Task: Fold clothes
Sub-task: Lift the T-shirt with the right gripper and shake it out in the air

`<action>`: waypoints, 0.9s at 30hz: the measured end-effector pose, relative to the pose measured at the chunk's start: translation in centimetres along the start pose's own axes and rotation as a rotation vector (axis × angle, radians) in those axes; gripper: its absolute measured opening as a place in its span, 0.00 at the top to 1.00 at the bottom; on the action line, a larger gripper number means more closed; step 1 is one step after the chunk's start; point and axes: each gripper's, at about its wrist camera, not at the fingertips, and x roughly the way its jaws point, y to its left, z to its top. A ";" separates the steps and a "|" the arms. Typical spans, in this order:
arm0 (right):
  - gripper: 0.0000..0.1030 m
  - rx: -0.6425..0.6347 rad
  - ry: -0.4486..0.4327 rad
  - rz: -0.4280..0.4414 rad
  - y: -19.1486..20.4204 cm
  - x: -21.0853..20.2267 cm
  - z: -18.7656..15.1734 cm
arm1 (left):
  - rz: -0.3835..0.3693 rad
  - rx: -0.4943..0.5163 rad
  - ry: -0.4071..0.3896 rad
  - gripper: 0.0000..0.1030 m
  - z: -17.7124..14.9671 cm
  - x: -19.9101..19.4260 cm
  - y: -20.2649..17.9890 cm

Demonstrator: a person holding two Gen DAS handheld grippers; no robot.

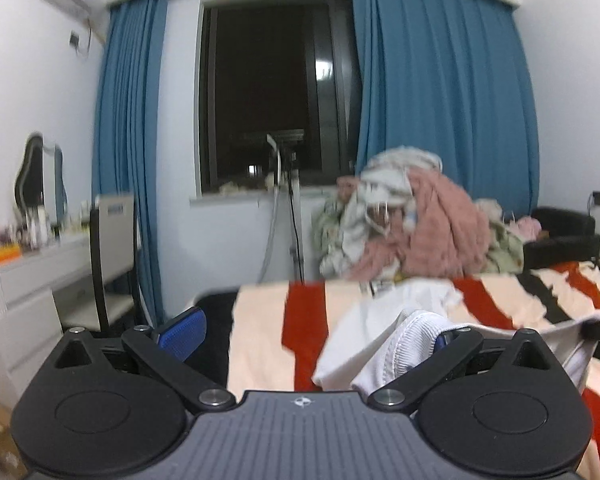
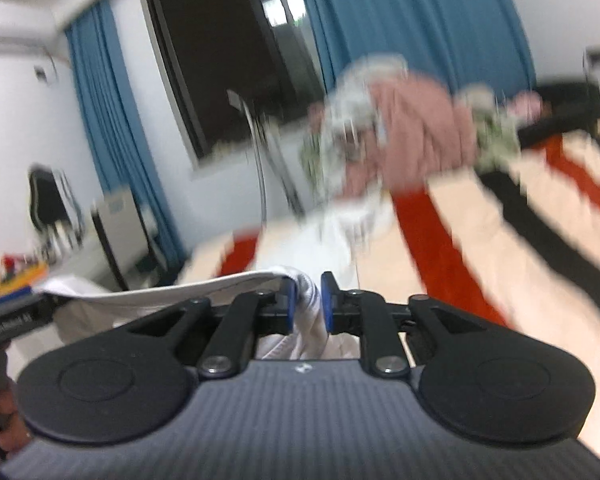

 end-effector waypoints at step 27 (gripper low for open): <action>0.36 -0.063 -0.088 -0.464 -0.4 1.1 -3.6 | 0.190 0.212 0.091 0.00 -5.8 5.2 -3.3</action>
